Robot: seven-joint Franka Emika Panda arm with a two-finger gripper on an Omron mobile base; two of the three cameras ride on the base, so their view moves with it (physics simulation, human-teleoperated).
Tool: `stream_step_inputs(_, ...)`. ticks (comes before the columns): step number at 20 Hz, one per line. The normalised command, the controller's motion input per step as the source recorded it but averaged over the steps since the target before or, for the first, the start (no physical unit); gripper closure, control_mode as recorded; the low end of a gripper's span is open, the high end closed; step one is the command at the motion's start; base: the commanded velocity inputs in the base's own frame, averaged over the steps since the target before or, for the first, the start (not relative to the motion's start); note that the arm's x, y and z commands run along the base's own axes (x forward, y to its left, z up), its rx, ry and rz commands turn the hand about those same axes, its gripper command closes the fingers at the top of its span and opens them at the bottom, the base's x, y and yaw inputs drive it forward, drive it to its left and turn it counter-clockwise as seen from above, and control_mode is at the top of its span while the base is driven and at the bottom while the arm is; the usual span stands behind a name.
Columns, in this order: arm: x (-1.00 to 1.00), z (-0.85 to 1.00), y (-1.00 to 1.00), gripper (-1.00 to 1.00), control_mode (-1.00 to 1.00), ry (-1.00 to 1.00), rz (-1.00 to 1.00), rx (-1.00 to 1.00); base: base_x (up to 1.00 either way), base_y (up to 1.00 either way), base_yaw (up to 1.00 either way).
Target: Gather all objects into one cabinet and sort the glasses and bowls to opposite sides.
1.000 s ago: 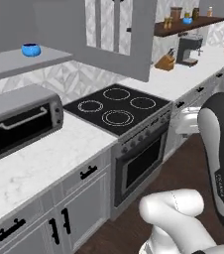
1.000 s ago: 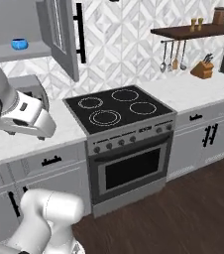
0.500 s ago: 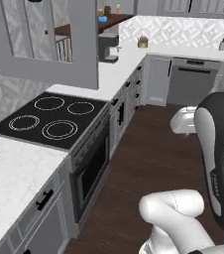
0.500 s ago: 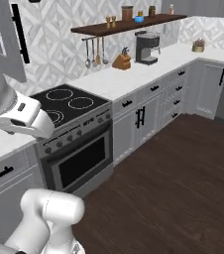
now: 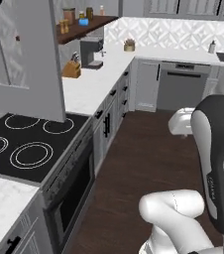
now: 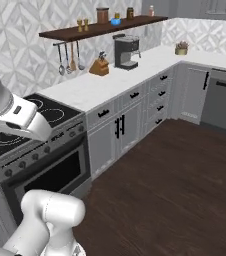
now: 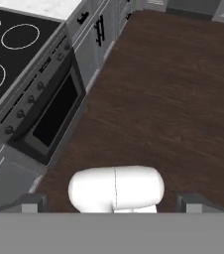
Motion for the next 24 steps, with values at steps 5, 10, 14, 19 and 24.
stream_step_inputs(5, 0.0, 0.0, 0.0, -1.0, 1.0, 0.0, 0.0, 0.0, 1.0, -0.42, -0.09)
stream_step_inputs(10, 0.0, 0.0, 0.0, -1.0, 1.0, 0.0, 0.0, 0.0, 1.0, -0.43, -0.09)
stream_step_inputs(14, 0.0, 0.0, 0.0, -1.0, 1.0, 0.0, 0.0, 0.0, 1.0, -0.39, -0.07)
stream_step_inputs(19, 0.0, 0.0, 0.0, -1.0, 1.0, 0.0, 0.0, 0.0, 1.0, -0.43, -0.02)
stream_step_inputs(24, 0.0, 0.0, 0.0, -1.0, 1.0, 0.0, 0.0, 0.0, 1.0, -0.43, 0.0)
